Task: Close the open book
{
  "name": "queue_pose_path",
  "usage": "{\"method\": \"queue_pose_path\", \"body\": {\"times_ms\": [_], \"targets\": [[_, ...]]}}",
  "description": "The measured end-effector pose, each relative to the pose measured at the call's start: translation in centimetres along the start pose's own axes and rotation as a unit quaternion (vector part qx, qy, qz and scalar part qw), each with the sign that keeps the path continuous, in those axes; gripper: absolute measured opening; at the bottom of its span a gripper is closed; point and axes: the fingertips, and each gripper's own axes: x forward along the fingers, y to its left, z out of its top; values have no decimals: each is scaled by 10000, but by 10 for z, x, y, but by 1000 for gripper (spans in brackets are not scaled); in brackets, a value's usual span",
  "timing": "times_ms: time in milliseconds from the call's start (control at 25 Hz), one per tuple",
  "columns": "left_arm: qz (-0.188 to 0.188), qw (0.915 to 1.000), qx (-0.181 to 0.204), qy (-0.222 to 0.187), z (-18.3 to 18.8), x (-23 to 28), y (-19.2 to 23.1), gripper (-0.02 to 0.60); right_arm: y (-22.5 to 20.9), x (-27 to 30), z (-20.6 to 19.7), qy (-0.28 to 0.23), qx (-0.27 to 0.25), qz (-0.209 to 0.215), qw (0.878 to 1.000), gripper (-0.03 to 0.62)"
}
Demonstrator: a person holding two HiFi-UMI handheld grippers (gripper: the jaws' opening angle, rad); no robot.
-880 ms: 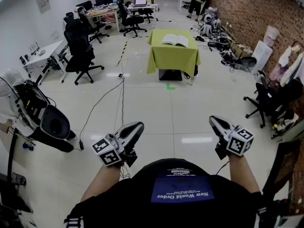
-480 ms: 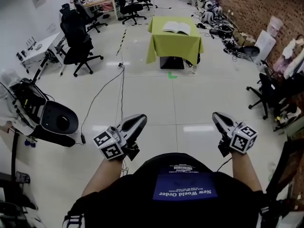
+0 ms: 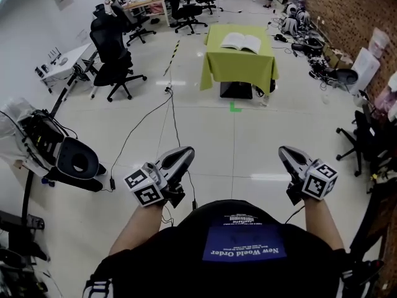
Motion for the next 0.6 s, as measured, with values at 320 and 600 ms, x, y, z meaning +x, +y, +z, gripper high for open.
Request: {"method": "queue_pose_path", "body": {"times_ms": [320, 600], "targets": [[17, 10000, 44, 11, 0, 108, 16, 8, -96, 3, 50, -86, -101, 178, 9998, -14], [-80, 9999, -41, 132, 0, 160, 45, 8, -144, 11, 60, -161, 19, 70, 9998, -14]]}}
